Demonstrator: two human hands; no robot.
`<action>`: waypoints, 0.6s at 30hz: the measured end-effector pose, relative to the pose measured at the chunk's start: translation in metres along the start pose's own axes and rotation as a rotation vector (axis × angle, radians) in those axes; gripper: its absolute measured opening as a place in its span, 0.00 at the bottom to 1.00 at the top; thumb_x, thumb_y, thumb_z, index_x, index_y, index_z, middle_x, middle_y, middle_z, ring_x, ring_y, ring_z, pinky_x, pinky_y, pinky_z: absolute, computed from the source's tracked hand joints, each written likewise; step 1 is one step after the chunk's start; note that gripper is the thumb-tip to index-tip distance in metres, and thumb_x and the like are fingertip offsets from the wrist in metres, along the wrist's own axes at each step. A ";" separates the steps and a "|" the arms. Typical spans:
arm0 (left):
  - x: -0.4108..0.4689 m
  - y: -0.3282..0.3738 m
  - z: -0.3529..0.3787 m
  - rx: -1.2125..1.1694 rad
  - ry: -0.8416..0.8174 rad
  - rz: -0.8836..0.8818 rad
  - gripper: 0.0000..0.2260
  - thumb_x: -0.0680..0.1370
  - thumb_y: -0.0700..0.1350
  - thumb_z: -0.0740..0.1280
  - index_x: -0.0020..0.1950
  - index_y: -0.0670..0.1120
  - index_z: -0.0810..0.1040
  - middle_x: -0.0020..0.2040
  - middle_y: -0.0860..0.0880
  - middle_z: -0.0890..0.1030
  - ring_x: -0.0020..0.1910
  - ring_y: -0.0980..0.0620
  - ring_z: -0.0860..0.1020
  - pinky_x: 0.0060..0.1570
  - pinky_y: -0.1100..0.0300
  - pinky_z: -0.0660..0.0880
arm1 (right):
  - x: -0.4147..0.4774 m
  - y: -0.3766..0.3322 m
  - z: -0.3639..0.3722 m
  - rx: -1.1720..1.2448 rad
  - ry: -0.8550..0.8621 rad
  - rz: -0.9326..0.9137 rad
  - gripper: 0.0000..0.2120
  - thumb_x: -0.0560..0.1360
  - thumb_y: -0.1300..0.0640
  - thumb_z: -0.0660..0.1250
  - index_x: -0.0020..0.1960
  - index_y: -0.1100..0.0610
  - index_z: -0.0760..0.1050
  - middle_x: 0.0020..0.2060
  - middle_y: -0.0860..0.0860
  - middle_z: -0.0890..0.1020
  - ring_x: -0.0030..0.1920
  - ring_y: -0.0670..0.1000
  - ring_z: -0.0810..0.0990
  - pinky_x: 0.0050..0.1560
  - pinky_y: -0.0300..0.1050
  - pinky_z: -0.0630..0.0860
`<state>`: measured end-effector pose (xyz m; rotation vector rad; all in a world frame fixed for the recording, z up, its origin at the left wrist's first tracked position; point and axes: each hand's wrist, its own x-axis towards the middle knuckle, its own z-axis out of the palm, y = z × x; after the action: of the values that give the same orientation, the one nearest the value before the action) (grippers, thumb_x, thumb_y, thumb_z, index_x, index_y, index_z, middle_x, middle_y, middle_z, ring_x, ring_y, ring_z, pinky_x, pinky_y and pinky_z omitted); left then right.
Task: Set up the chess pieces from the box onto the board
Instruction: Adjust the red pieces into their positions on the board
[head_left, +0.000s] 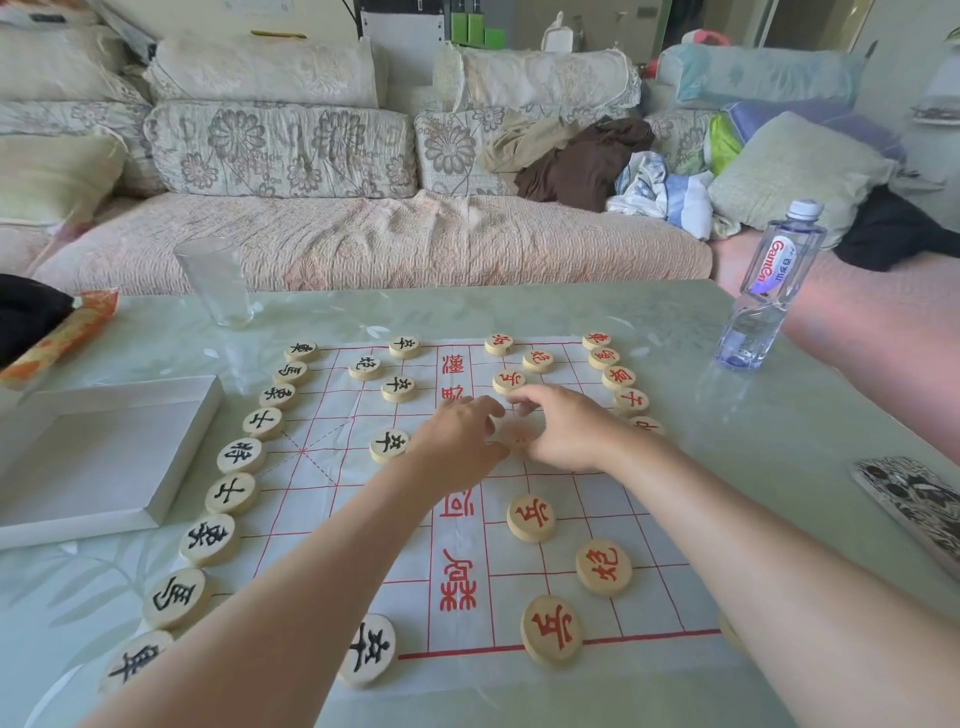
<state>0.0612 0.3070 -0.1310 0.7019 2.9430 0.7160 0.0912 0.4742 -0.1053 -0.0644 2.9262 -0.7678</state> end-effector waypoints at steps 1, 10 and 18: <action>0.000 0.001 -0.001 0.007 -0.017 0.015 0.21 0.76 0.55 0.68 0.68 0.53 0.71 0.55 0.54 0.77 0.59 0.52 0.70 0.58 0.55 0.71 | 0.000 0.000 0.000 -0.017 0.010 0.018 0.29 0.73 0.49 0.71 0.72 0.46 0.67 0.63 0.44 0.74 0.61 0.48 0.74 0.56 0.41 0.69; 0.001 0.000 -0.003 0.011 0.007 0.005 0.18 0.75 0.55 0.69 0.64 0.53 0.74 0.55 0.53 0.77 0.56 0.52 0.72 0.54 0.55 0.73 | 0.000 0.004 -0.003 -0.009 -0.004 -0.024 0.24 0.72 0.46 0.74 0.66 0.46 0.76 0.59 0.42 0.78 0.40 0.41 0.74 0.36 0.33 0.67; 0.002 0.000 -0.002 0.035 -0.031 0.001 0.19 0.74 0.57 0.69 0.63 0.55 0.76 0.54 0.53 0.76 0.58 0.52 0.70 0.56 0.53 0.73 | -0.002 0.006 -0.001 0.009 -0.023 -0.001 0.22 0.71 0.46 0.75 0.64 0.46 0.77 0.57 0.42 0.80 0.45 0.41 0.77 0.39 0.34 0.69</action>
<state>0.0594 0.3074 -0.1293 0.7104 2.9344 0.6491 0.0934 0.4800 -0.1067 -0.0728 2.9013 -0.7746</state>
